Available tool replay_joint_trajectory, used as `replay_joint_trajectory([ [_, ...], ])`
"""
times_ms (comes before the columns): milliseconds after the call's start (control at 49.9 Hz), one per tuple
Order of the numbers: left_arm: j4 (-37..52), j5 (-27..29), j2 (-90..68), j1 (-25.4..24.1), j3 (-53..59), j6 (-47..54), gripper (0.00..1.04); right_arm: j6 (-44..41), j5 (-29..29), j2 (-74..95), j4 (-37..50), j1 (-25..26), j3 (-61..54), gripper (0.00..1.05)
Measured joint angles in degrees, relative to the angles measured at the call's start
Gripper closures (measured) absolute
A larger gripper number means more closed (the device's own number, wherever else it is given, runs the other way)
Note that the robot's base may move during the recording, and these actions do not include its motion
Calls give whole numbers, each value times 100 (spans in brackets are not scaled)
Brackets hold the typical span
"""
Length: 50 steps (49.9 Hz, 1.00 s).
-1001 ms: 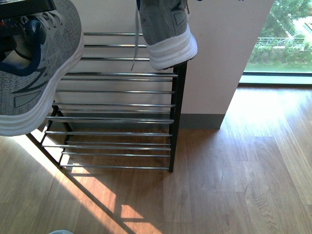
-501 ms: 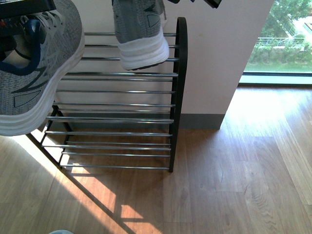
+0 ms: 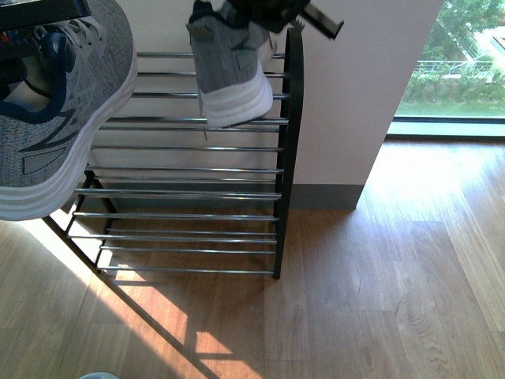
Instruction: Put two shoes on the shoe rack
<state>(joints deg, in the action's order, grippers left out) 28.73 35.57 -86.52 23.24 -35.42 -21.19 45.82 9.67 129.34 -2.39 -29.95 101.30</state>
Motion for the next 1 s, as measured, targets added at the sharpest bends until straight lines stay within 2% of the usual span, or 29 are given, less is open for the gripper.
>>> replay_joint_trajectory([
  [320,0,0,0,0,0,2,103,-332,94,229,295,238,-249,103],
  [481,0,0,0,0,0,2,103,-686,11,-138,890,350,-863,70],
  [521,0,0,0,0,0,0,103,-723,-44,-275,1010,374,-1029,64],
  [701,0,0,0,0,0,0,103,-1001,-634,-1681,1766,599,-2398,29],
  [801,0,-2,0,0,0,2,103,-1440,-951,-2721,2245,741,-3471,9],
  [861,0,0,0,0,0,0,103,-1867,-1043,-3368,2553,835,-4199,9],
  [1001,0,0,0,0,0,0,103,-2736,-1790,-5123,2730,1381,-5928,9],
])
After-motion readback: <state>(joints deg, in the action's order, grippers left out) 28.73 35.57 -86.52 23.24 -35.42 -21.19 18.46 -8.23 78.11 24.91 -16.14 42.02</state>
